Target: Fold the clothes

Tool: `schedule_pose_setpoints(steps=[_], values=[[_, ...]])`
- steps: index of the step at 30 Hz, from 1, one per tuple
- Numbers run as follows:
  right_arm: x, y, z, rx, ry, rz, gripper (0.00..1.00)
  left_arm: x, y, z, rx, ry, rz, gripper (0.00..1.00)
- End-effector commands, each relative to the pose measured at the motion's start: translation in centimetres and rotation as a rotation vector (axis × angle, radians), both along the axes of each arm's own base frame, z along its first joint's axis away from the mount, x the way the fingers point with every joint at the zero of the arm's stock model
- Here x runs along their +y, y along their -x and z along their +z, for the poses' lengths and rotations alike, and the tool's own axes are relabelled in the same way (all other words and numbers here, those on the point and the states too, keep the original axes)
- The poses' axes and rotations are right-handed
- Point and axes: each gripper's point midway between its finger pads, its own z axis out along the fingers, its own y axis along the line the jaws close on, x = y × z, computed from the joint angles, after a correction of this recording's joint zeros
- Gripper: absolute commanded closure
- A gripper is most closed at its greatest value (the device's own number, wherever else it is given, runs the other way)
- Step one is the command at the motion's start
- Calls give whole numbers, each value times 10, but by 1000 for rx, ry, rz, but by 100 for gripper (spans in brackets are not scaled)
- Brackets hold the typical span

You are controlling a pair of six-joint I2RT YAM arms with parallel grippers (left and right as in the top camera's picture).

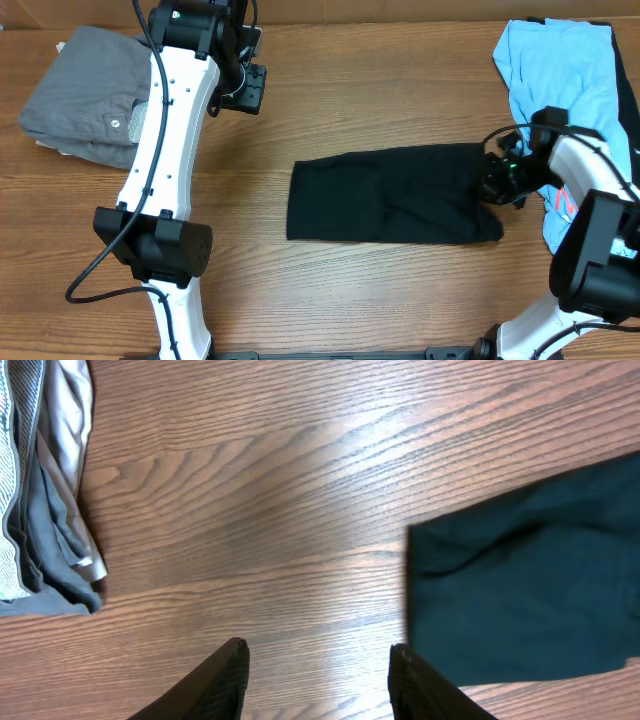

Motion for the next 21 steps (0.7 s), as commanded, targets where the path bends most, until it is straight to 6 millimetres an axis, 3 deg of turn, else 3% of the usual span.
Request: schedule_pose_setpoints(steps=[1,2,8,13,21], values=[[-10,-14,24,-48,8,27,96,6,-4,6,-26,-27,-7,52],[-6,-17,39,-45,-17,26,96,9,-4,6,-29,-44,-4,52],[31,-25,78,-63,-29,133,96,20,-8,7,-47,-102,18,50],[96,-23,99,-121,-24,294,96,26,-17,10,-82,-110,37,42],[218,5,96,-162,22,541,96,54,-35,14,-143,-99,110,30]])
